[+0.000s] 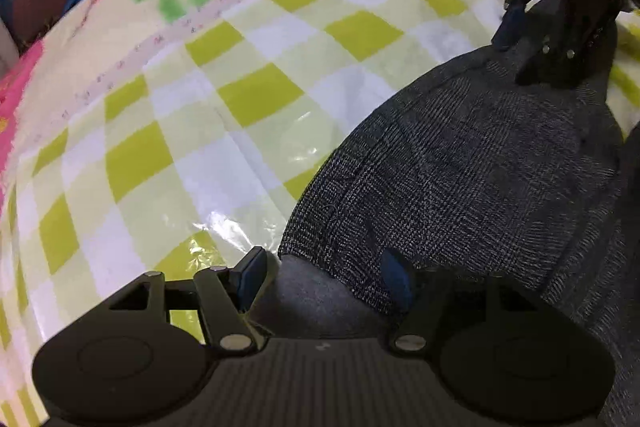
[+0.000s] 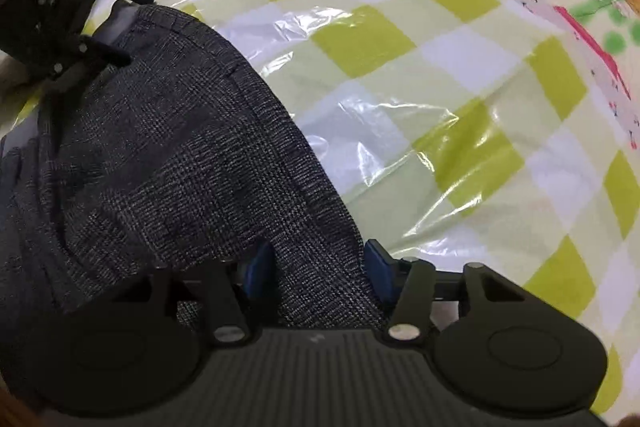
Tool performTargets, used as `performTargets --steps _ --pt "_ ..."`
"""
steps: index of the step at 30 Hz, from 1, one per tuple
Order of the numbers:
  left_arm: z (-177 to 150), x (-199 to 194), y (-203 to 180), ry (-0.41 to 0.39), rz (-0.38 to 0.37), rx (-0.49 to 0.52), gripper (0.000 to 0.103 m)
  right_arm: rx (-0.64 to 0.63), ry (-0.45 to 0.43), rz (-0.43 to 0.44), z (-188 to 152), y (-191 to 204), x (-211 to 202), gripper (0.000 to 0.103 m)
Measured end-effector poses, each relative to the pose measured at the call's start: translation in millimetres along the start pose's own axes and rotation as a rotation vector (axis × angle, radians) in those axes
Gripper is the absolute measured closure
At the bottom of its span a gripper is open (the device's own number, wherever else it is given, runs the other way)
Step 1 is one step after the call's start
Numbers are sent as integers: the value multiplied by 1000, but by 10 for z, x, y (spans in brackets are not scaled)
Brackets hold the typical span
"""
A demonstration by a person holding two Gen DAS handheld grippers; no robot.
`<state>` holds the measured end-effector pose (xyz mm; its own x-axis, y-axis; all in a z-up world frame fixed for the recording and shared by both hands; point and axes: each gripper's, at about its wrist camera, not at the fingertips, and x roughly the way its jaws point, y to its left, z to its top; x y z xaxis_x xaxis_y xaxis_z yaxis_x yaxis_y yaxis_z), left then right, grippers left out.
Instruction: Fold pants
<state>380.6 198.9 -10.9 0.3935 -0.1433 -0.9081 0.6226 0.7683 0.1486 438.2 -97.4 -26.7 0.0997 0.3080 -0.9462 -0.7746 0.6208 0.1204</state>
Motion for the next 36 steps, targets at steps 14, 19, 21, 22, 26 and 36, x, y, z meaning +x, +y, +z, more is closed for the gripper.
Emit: performTargets --steps 14,19,21,22,26,36 --pt "92 -488 -191 -11 97 90 79 28 -127 -109 -21 366 -893 101" --pt "-127 -1081 -577 -66 47 104 79 21 -132 -89 -297 899 -1521 101" --pt "-295 -1277 -832 -59 30 133 81 30 -99 -63 -434 1135 -1600 101" --pt "-384 -1346 -928 -51 7 134 84 40 -74 -33 -543 1277 -1628 101" --pt "-790 -1409 -1276 13 -34 88 84 1 23 40 -992 1816 -1447 101" --pt "-1283 -1161 -1575 86 82 -173 80 -79 119 -5 -1260 2321 -633 95"
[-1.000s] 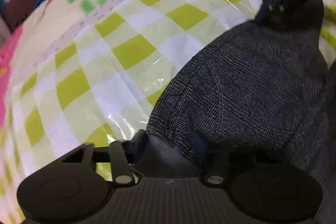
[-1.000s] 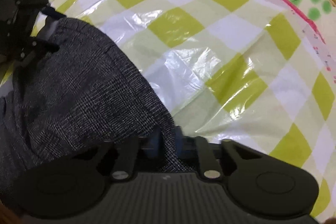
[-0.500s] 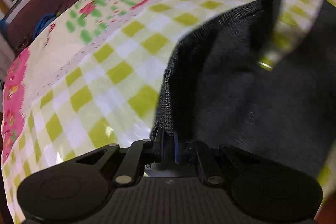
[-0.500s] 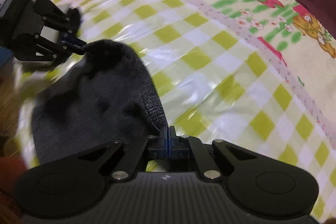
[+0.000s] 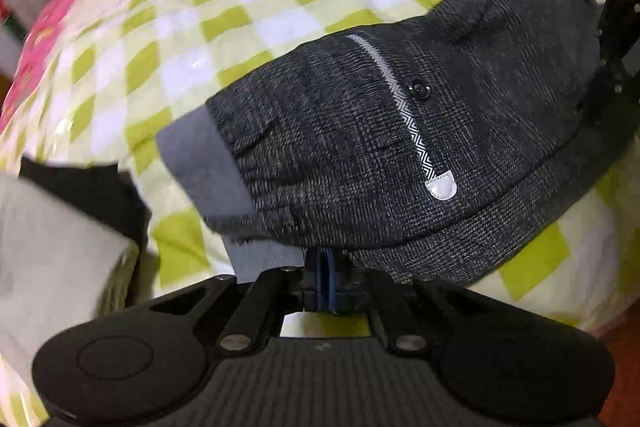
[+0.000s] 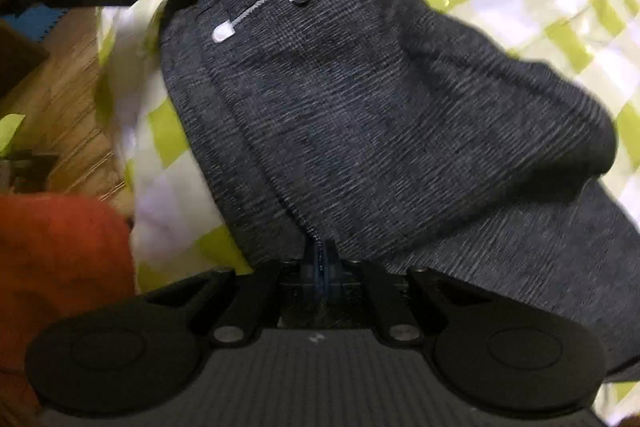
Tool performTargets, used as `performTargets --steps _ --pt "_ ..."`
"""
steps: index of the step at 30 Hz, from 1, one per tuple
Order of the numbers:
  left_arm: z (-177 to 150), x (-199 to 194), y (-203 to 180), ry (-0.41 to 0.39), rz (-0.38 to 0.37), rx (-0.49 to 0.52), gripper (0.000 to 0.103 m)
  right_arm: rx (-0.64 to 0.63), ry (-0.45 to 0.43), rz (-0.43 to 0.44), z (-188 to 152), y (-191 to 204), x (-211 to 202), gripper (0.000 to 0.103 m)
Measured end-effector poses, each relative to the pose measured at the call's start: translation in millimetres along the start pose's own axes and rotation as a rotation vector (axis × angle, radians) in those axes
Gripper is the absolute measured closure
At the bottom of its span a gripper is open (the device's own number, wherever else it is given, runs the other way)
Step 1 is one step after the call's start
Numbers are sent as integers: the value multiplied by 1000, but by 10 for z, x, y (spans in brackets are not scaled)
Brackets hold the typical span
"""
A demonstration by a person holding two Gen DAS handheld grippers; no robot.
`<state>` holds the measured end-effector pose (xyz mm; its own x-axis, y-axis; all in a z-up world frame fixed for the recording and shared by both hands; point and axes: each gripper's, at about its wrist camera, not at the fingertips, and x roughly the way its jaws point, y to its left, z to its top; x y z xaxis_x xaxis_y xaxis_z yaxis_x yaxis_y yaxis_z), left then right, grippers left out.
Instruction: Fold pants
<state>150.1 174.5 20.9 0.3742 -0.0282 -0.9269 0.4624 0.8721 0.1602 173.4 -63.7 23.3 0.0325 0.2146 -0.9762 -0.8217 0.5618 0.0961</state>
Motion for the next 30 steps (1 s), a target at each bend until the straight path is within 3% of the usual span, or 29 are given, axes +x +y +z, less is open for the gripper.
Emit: performTargets --steps 4,6,8,9,12,17,19,20,22,25,30 --pt "-36 -67 -5 -33 46 -64 78 -132 -157 -77 253 220 -220 94" --pt "-116 -129 26 -53 47 -116 76 -162 -248 -81 414 361 -218 88" --pt "-180 -178 52 -57 62 -148 72 -188 -317 -98 576 595 -105 72" --pt "-228 -200 70 -54 65 -159 72 -193 -348 -88 683 671 -40 71" --pt "-370 -235 103 -34 79 -161 71 -204 -392 -65 939 903 205 67" --pt "-478 -305 196 -44 82 -213 71 -333 -438 -207 1131 1151 636 48" --pt "-457 -345 223 -69 84 -226 71 -346 -444 -210 1121 1145 668 50" --pt "-442 -376 231 -86 83 -232 70 -347 -440 -194 1121 1122 644 69" --pt "-411 -431 224 -115 76 -239 68 -300 -415 -120 1154 1047 561 91" --pt "-341 -434 220 -157 61 -243 60 -209 -415 -29 1168 947 330 94" --pt "-275 -520 172 -210 52 -232 58 -116 -467 75 1069 821 -87 94"
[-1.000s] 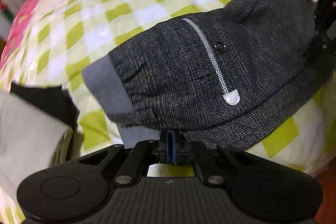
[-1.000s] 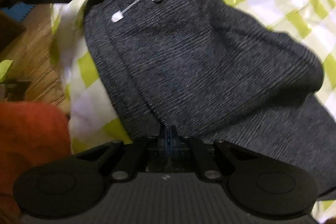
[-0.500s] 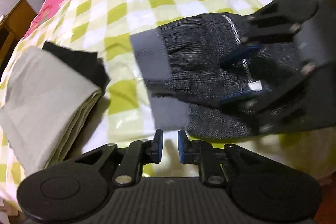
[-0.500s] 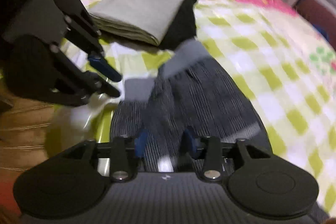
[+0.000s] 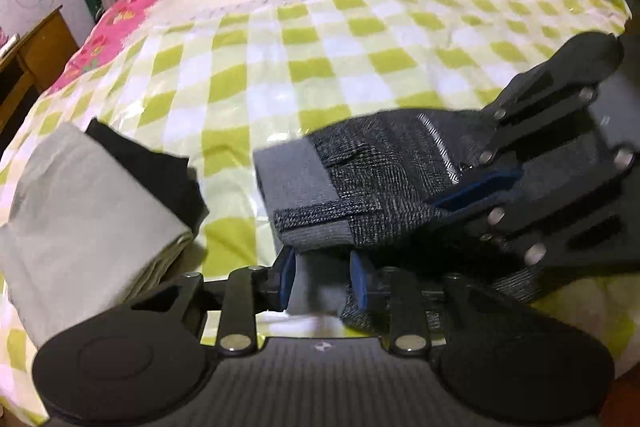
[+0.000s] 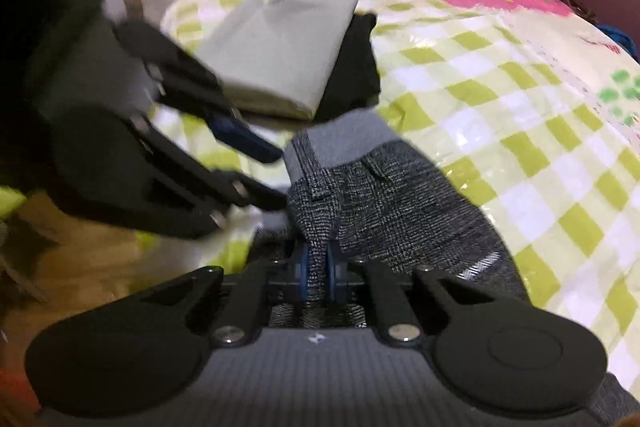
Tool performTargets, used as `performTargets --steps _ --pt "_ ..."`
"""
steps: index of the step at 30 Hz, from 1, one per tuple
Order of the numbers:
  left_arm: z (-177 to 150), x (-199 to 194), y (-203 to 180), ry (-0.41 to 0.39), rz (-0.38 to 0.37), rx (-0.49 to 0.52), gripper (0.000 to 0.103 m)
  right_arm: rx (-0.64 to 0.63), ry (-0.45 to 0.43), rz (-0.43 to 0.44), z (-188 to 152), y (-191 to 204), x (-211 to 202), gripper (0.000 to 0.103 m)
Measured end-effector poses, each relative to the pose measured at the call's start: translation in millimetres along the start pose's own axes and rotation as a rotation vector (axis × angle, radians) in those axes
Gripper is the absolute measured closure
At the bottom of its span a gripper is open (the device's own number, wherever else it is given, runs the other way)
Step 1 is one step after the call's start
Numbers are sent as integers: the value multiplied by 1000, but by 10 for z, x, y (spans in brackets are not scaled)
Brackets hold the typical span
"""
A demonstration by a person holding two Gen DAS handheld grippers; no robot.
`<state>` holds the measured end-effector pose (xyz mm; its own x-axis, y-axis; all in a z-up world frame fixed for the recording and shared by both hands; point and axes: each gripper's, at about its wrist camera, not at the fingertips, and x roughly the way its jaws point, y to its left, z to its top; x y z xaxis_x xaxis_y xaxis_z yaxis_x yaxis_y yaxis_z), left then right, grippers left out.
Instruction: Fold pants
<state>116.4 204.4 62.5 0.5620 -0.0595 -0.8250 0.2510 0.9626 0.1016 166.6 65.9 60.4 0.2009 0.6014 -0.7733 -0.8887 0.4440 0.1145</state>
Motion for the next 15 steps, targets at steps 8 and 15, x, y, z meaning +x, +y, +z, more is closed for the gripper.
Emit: performTargets --steps 8,15 --pt "-187 -4 140 45 91 -35 53 65 38 50 -148 237 484 97" --pt "-54 146 -125 -29 35 -43 53 164 51 75 -233 171 507 94"
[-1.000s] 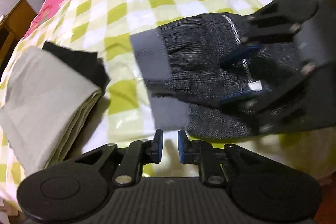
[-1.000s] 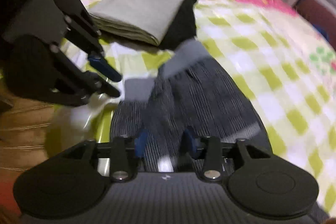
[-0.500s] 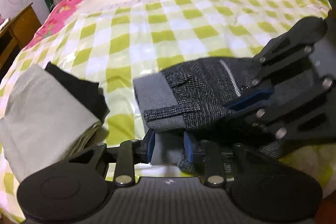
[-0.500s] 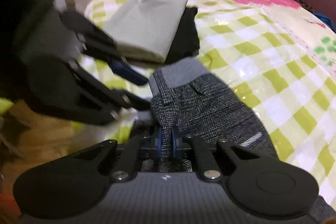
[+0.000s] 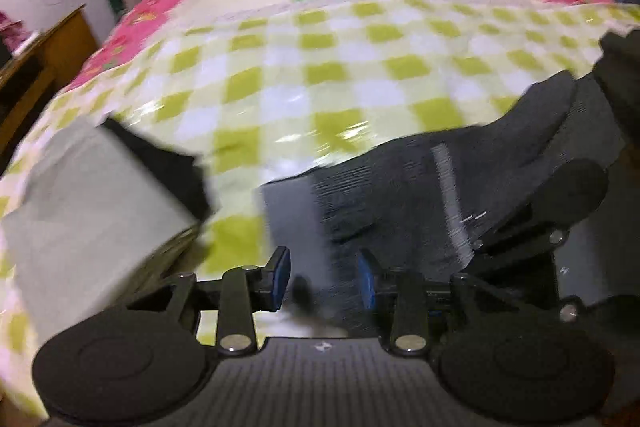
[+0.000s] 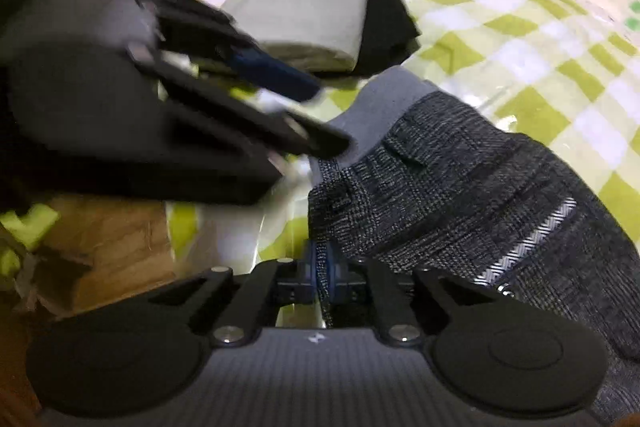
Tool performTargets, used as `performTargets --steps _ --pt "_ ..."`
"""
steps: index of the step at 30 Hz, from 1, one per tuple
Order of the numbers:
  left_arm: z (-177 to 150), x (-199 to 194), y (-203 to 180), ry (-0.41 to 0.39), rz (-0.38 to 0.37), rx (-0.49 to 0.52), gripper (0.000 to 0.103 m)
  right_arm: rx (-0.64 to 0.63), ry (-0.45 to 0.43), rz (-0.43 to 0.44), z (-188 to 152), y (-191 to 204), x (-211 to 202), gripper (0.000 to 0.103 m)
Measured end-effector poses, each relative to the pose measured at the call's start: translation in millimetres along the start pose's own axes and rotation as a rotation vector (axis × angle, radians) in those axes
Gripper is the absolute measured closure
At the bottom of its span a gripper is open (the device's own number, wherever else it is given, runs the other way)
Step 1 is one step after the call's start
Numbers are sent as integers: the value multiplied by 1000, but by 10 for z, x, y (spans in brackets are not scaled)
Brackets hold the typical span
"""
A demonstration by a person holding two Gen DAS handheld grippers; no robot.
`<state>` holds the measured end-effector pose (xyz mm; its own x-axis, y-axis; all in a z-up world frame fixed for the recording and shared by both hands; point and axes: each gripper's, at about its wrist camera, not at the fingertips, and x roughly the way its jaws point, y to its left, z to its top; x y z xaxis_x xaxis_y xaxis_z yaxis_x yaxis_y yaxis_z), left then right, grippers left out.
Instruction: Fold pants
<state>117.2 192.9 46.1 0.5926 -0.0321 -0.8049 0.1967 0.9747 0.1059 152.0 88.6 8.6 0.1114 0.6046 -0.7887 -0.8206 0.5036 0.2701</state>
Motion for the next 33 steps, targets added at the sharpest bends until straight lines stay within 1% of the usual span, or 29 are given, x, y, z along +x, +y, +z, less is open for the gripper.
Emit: performTargets --steps 1,3,4,5,6,7,9,10,12,13,15,16,17,20,21,22,23,24,26,28,30,31,33 --pt "22 74 -72 9 -31 6 52 22 -1 -19 -40 -63 -119 94" --pt "-8 258 -208 66 -45 47 52 82 7 -67 -197 -252 -409 94" --pt "-65 360 -283 106 -42 83 51 125 11 -96 -286 -359 -538 94" --pt "-118 392 -346 114 -18 120 51 174 17 -133 -381 -480 -676 94" --pt "-147 379 -411 107 6 160 51 237 21 -182 -504 -640 -848 94" --pt "-132 359 -447 112 20 174 51 313 18 -249 -655 -845 -1058 94" --pt "-44 318 -494 130 54 159 51 439 0 -381 -863 -1213 -1373 93" --pt "9 278 -528 125 69 156 51 514 -15 -458 -1016 -1430 -1569 93" --pt "151 160 -703 76 89 178 51 643 -31 -608 -1320 -1815 -1895 84" --pt "218 115 -817 51 89 194 51 720 -50 -684 -1481 -2040 -2085 78" --pt "385 30 -1117 6 43 212 51 839 -99 -753 -1713 -2351 -2348 77" --pt "463 16 -1283 -10 5 217 51 894 -124 -773 -1816 -2512 -2470 77" --pt "534 19 -1460 -22 -34 224 51 943 -143 -788 -1929 -2672 -2622 74" --pt "724 124 -2169 -37 -180 256 50 1026 -213 -813 -2079 -3014 -2832 67" --pt "765 161 -2369 -38 -216 271 50 1049 -243 -813 -2105 -3120 -2869 67" --pt "799 209 -2612 -44 -253 300 50 1071 -265 -803 -2121 -3220 -2879 63" --pt "820 255 -2846 -50 -272 336 49 1093 -285 -797 -2155 -3276 -2923 60" --pt "833 284 -3071 -58 -281 372 49 1121 -303 -785 -2178 -3386 -2935 58" --pt "845 357 -3392 -73 -285 427 49 1165 -302 -769 -2244 -3600 -2971 53" --pt "847 446 -3677 -84 -263 478 48 1225 -287 -777 -2267 -3833 -2935 50" --pt "839 536 -3855 -83 -235 516 48 1267 -301 -775 -2271 -4031 -2919 47" --pt "838 580 -3910 -77 -227 523 48 1293 -305 -779 -2278 -4128 -2914 44" --pt "828 666 -4005 -62 -211 537 48 1314 -291 -790 -2268 -4305 -2875 40"
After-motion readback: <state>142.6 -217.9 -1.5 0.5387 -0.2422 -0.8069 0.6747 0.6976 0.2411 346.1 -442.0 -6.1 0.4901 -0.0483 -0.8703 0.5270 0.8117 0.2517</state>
